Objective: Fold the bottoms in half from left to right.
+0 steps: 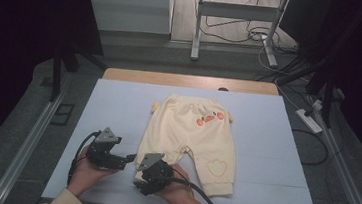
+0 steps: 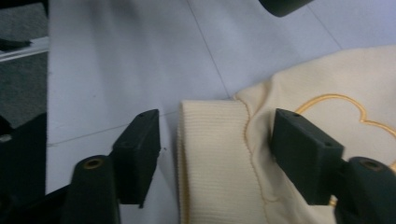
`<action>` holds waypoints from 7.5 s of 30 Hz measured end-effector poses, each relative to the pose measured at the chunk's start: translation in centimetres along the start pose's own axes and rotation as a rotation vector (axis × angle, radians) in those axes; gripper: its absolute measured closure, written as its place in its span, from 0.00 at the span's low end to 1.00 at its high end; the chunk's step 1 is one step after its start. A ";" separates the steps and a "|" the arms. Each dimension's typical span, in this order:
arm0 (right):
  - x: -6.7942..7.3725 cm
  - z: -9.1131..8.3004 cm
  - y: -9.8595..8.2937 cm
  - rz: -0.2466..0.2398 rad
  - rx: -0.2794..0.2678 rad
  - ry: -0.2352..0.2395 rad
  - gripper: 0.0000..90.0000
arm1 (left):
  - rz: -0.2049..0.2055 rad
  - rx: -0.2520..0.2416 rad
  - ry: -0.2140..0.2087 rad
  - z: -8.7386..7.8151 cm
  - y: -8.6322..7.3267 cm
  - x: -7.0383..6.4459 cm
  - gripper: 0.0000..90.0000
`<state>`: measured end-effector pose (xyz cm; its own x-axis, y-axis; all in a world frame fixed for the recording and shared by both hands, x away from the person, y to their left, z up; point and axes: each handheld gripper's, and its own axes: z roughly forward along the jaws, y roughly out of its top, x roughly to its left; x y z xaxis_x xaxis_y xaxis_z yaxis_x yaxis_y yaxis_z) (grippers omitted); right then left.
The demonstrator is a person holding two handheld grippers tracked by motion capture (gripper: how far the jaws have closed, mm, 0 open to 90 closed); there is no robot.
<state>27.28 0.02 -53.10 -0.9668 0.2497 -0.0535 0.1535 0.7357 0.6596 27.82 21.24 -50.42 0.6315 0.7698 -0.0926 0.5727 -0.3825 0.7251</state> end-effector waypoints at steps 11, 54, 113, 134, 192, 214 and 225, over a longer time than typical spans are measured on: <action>-0.9 -0.9 -0.3 0.001 -0.013 -0.018 0.80 | -0.004 -0.003 0.001 0.0 0.0 0.2 0.15; -1.5 -1.6 -0.5 0.013 -0.032 0.031 0.88 | 0.012 -0.001 -0.015 4.5 7.0 3.4 0.19; -1.3 -1.7 -0.5 -0.003 -0.026 0.021 0.88 | -0.042 0.097 0.007 13.7 11.6 7.3 0.20; -1.2 -1.6 -0.6 0.002 -0.030 0.020 0.88 | -0.047 0.145 -0.028 15.0 11.0 7.4 0.29; -0.6 -3.4 0.7 -0.022 -0.080 0.039 0.90 | -0.106 0.005 -0.245 10.2 12.1 8.6 0.94; -0.6 -3.1 2.5 -0.020 -0.114 0.070 0.90 | -0.130 -0.035 -0.258 8.4 12.1 9.7 0.94; 0.1 -3.3 5.8 -0.064 -0.152 0.080 0.91 | -0.164 -0.087 -0.253 6.1 12.0 10.8 0.94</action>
<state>27.43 2.21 -46.76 -0.9878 0.1499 -0.0432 0.0643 0.6435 0.7628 44.67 21.82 -46.83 0.6504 0.6621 -0.3723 0.6378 -0.2099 0.7410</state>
